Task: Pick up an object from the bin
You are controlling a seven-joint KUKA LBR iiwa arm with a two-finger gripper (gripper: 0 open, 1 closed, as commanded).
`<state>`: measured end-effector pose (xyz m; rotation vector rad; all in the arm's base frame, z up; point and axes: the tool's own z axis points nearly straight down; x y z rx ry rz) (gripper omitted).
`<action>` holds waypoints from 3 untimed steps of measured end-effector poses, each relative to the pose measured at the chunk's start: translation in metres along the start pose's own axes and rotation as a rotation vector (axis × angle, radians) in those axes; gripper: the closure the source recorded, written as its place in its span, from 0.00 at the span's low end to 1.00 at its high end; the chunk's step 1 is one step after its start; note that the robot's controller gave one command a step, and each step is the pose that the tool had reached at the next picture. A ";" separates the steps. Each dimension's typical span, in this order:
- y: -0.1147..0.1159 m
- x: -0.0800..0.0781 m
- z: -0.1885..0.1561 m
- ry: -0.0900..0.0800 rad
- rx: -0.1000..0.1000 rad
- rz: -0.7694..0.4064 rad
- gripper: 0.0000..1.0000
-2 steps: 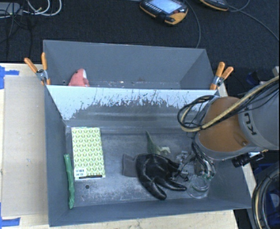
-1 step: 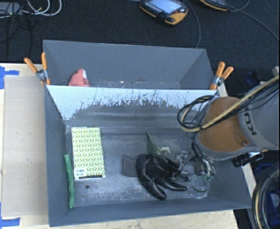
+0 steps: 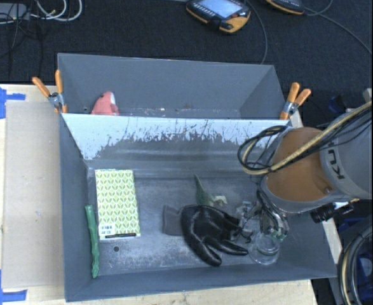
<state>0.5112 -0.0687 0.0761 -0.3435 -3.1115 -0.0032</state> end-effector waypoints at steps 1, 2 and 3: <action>0.000 0.002 -0.022 0.004 0.000 0.000 1.00; -0.001 0.000 -0.051 -0.002 0.000 0.000 1.00; -0.001 0.000 -0.068 -0.003 -0.001 0.000 1.00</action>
Offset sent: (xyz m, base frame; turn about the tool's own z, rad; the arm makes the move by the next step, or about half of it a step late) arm -0.0001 -0.0001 0.0869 0.0000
